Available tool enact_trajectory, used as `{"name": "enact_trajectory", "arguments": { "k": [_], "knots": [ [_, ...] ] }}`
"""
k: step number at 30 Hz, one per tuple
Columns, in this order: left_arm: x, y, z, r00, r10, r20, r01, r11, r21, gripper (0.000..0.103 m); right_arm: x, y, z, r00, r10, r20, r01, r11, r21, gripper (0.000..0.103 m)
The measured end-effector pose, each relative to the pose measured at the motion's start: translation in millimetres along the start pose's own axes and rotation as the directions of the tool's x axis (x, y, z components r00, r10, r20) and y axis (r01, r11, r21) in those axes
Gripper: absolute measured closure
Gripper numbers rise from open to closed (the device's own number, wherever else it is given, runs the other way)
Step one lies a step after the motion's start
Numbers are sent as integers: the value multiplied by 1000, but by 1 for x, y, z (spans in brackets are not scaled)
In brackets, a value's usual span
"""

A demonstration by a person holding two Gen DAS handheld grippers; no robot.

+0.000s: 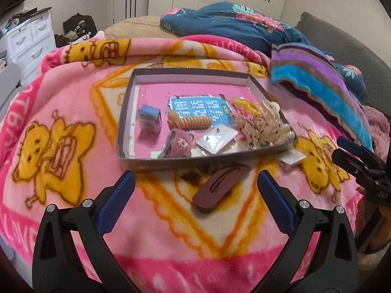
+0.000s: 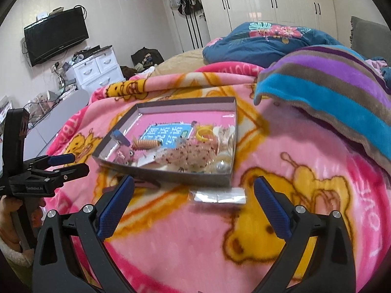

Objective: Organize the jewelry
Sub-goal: 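Move the left tool to the brown hair clip while the right nears the clear bag, then grasp the brown hair clip with the left tool while the right grasps the clear plastic bag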

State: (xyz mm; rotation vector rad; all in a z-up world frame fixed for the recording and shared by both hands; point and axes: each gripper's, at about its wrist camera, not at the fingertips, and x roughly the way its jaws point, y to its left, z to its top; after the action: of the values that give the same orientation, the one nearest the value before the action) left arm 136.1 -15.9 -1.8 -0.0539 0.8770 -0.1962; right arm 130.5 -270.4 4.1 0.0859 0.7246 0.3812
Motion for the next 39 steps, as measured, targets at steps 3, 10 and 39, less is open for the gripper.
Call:
{"name": "enact_trajectory", "arguments": {
  "k": [3, 10, 39],
  "knots": [
    [7, -2, -5, 1000, -1, -21, 1, 1000, 4, 10, 4, -3, -6, 1000, -3, -18, 3, 1000, 7, 5],
    [25, -6, -17, 997, -12, -70, 13, 1000, 16, 10, 22, -10, -19, 998, -22, -67, 23, 1000, 9, 5],
    [79, -23, -15, 986, -48, -159, 60, 996, 69, 90, 80, -20, -34, 985, 2, -171, 4, 999, 32, 16]
  ]
}}
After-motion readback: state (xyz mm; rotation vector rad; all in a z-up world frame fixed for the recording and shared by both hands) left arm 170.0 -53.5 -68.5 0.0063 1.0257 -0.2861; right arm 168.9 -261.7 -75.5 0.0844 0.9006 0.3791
